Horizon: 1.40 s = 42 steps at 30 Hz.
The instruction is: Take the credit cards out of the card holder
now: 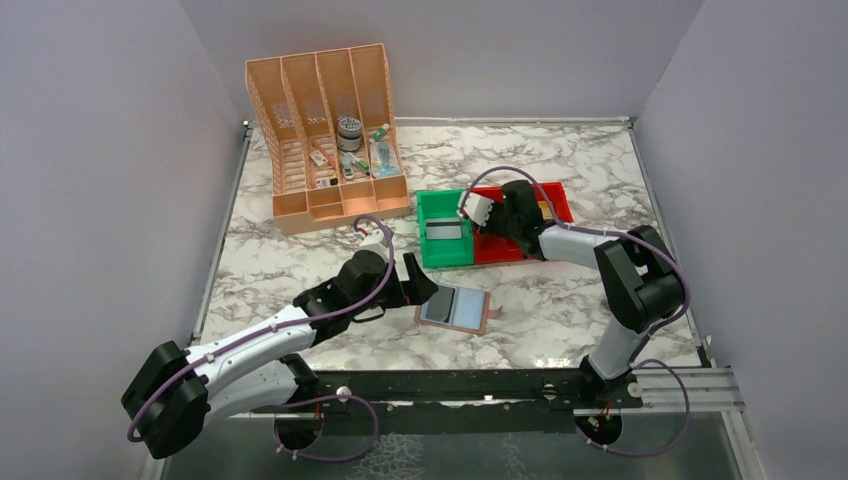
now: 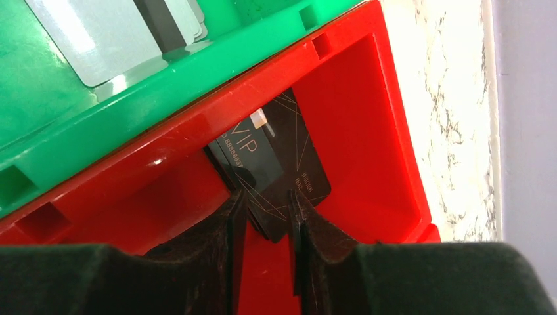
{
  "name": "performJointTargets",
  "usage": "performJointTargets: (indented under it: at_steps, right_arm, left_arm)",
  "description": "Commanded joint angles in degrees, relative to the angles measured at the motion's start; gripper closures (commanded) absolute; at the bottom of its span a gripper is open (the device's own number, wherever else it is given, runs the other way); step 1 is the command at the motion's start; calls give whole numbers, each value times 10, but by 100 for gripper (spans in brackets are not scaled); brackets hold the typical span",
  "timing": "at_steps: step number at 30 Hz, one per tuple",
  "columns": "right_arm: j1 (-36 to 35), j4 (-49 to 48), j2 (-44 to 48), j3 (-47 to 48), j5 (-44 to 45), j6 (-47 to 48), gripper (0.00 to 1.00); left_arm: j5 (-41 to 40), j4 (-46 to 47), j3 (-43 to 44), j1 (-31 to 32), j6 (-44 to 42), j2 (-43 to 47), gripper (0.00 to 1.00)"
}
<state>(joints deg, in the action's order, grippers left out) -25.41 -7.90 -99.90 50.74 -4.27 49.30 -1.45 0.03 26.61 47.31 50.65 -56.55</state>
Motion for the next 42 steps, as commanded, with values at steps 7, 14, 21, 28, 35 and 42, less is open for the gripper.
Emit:
performJointTargets:
  at_steps: [7,14,21,28,35,42]
  right_arm:
    - [3,-89,96,-15,-4,-165,65]
    - [3,-125,238,-111,-45,-411,62]
    - [3,69,323,-127,52,-728,62]
    - [3,100,343,-159,-142,-757,59]
    - [2,41,284,-183,-284,-795,44]
    - [1,52,224,-155,-272,-780,40]
  left_arm:
    - [14,16,19,-3,2,-4,1]
    - [-3,8,19,-4,1,1,1]
    - [-46,-15,15,-6,7,28,1]
    - [-76,-28,11,-6,14,49,1]
    - [-87,-35,5,-7,23,56,1]
    - [-83,-35,-1,-8,30,61,1]
